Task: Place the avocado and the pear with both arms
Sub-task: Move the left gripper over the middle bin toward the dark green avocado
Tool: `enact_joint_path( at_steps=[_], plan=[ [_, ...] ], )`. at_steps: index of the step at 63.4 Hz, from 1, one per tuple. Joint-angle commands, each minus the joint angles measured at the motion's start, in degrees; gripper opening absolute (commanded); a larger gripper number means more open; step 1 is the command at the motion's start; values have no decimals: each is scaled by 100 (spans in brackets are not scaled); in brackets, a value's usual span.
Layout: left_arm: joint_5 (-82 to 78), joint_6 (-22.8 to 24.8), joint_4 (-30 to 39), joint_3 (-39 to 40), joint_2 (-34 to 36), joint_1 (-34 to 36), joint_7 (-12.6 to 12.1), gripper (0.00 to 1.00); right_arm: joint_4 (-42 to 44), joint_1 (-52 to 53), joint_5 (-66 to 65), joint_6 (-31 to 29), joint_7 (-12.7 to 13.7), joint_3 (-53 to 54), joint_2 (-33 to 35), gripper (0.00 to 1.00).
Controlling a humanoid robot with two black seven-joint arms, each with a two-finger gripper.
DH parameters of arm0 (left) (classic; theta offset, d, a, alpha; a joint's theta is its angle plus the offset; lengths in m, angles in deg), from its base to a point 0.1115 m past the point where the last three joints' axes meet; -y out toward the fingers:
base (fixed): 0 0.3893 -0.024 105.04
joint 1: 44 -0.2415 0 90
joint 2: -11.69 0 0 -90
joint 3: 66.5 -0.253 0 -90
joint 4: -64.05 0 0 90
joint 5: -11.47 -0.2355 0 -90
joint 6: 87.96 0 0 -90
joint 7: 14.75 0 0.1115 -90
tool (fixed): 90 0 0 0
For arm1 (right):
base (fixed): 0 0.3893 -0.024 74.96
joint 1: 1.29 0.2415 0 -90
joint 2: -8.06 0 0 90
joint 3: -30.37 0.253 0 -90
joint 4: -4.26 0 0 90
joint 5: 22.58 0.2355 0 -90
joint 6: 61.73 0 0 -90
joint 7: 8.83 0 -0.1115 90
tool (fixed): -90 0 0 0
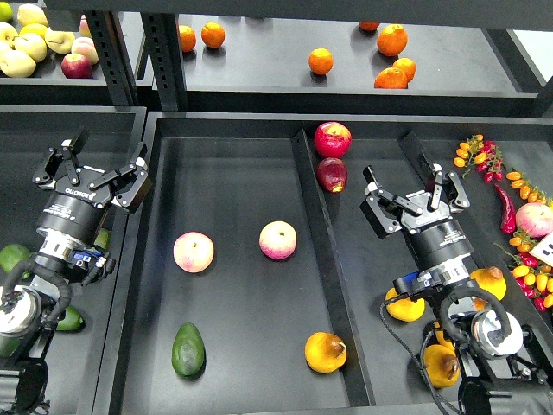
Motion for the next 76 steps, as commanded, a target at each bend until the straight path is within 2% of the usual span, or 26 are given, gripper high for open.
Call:
enact_joint_path(
  at_steps=[1,10,76],
  plan=[
    [11,7,7,-28,0,-5,-16,99,3,1,-2,-8,-6,7,0,100],
    [11,42,7,-108,0,-22,54,99,3,1,-2,-8,-6,-2,0,100],
    [3,218,130,-275,0,-365,72,99,-41,-157,-20,-8,-6,-2,0,100]
  ],
)
